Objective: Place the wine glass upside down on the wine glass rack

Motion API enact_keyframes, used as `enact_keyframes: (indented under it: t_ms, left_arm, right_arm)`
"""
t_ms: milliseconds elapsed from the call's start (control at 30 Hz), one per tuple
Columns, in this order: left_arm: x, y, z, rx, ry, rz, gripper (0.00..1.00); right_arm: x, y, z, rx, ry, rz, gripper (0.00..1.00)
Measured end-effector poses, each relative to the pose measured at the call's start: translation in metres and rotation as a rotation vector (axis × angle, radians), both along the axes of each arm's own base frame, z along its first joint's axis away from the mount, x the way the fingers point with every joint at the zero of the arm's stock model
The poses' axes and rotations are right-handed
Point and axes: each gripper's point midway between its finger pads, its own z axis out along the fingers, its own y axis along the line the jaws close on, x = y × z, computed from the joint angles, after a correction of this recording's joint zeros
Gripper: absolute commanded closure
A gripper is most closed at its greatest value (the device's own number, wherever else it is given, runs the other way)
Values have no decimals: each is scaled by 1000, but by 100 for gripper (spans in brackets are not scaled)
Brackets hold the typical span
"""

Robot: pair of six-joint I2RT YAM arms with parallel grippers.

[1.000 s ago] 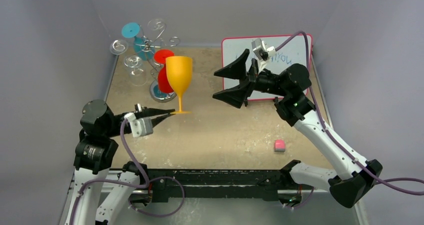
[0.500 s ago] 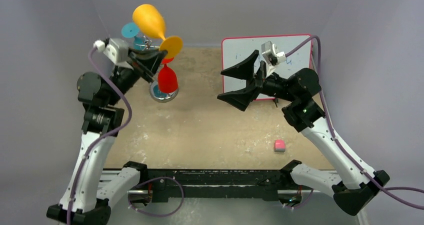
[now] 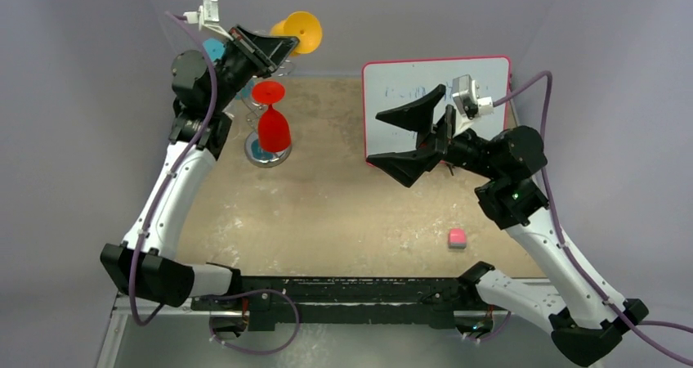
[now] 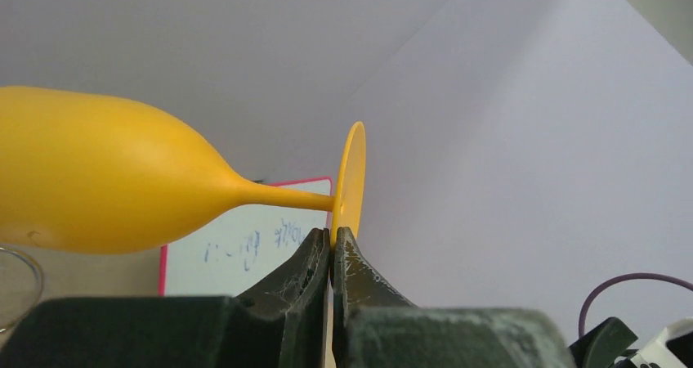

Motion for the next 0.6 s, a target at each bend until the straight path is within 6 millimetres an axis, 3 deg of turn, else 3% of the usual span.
enact_keyframes:
  t_ms: [133,300,467,600]
  left_arm:
    - [14,-20,-14,-63,74,-58,100]
    - [13,-40,-15,-95,89,-109,100]
    - [18,-42,-6,-138,69,-102,100]
    - [33,-42,-11,-168,94,-74,100]
  right_arm:
    - [-2,-5,4,7,-28,-20,0]
    - [2,-2,-6,-11,-15,-25,0]
    - [8,1,-16,-40,2,-30,0]
    - [8,0,-19,-50,-1,-33,0]
